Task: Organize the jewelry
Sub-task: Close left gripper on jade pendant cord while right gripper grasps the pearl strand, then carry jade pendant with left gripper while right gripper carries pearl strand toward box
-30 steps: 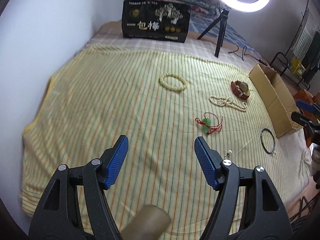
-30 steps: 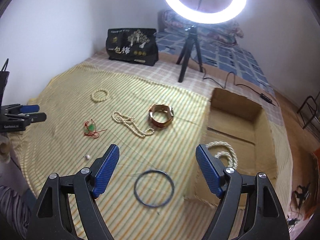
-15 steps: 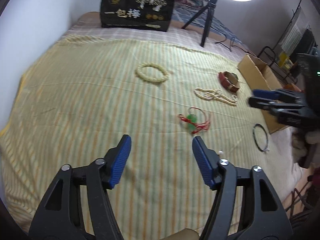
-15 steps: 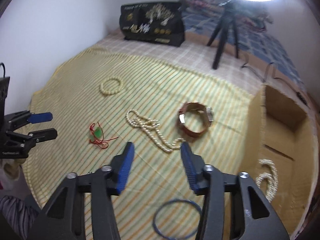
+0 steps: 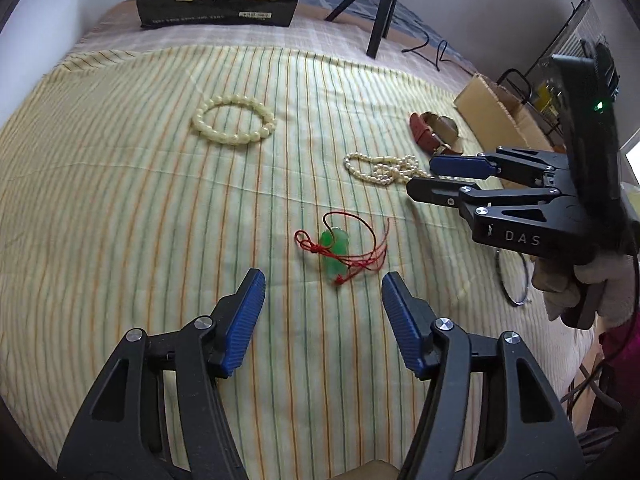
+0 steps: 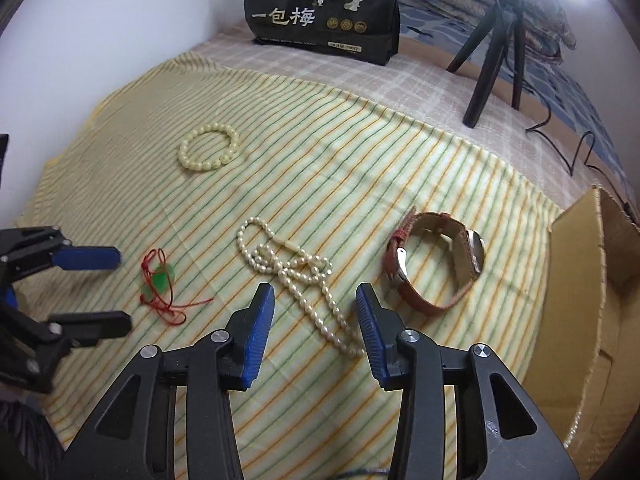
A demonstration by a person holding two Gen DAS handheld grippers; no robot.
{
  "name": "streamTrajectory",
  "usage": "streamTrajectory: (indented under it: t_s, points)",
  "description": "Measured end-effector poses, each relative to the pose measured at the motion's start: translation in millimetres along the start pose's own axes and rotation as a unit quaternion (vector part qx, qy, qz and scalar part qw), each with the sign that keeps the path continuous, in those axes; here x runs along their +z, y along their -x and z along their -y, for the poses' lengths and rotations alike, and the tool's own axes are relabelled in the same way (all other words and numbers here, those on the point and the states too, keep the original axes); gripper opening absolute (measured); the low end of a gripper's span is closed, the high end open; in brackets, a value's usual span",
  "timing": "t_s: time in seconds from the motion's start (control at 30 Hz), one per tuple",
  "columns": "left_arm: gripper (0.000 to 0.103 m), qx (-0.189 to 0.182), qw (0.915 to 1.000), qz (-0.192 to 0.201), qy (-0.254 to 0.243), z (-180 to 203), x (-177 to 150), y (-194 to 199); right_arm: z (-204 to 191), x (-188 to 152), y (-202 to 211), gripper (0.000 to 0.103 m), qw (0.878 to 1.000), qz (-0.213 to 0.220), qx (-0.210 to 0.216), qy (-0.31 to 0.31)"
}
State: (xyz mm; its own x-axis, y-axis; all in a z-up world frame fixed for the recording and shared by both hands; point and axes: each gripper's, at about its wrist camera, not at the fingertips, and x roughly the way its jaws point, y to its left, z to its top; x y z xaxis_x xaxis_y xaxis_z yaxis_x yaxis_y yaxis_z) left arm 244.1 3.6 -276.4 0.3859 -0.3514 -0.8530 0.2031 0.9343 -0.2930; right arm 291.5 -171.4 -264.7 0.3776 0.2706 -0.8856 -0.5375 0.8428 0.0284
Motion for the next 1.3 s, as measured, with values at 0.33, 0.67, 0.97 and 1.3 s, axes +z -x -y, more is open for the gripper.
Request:
streamTrajectory:
  t_s: [0.33,0.67,0.97,1.3]
  points:
    - [0.050,0.026,0.9991,0.010,-0.033,10,7,-11,-4,9,-14,0.041,1.000,0.002,0.015,0.006]
    - [0.016,0.045,0.9975,0.026,-0.047,15,5,-16,-18,8,-15,0.008,0.999,-0.002,0.004,0.036]
    - [0.014,0.014,0.9992,0.037,0.004,0,3,3,-19,3,0,0.003,1.000,0.013,0.017,0.001]
    - [0.014,0.017,0.9979,0.062,0.004,1,-4,40,-23,-4,44,0.003,0.998,0.054,0.023,-0.019]
